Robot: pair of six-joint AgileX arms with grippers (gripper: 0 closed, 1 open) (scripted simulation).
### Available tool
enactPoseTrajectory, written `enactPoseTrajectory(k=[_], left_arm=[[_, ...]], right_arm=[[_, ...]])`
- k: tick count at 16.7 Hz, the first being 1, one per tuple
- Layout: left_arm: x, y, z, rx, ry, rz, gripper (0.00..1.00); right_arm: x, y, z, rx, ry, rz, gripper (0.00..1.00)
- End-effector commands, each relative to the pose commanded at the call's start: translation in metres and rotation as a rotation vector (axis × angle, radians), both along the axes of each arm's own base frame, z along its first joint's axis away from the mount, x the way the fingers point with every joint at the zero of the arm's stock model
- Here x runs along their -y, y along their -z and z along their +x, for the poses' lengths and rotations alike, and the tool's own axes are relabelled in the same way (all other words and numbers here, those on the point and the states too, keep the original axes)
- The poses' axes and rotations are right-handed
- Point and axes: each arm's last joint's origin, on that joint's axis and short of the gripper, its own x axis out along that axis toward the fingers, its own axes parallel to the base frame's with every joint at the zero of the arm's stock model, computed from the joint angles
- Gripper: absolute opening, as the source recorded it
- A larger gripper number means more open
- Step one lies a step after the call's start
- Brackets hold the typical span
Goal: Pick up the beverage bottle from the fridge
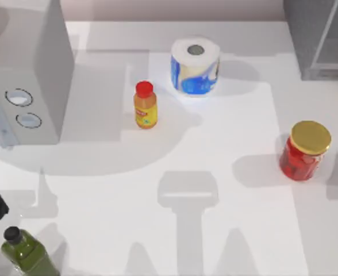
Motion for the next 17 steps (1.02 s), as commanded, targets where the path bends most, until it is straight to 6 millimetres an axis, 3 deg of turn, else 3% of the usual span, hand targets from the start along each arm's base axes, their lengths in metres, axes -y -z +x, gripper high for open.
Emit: enactPoseTrajectory(k=[4,9,17], left_arm=[[0.0,0.0,0.0,0.0,0.0,0.0,1.0],[0.0,0.0,0.0,0.0,0.0,0.0,1.0],[0.0,0.0,0.0,0.0,0.0,0.0,1.0]], right_arm=[[0.018,0.004,0.029,-0.027,0.003,0.0,1.0],[0.049,0.035,0.059,-0.099,0.001,0.03,1.0],[0.085,0.069,0.075,-0.06,-0.007,0.02,1.0]])
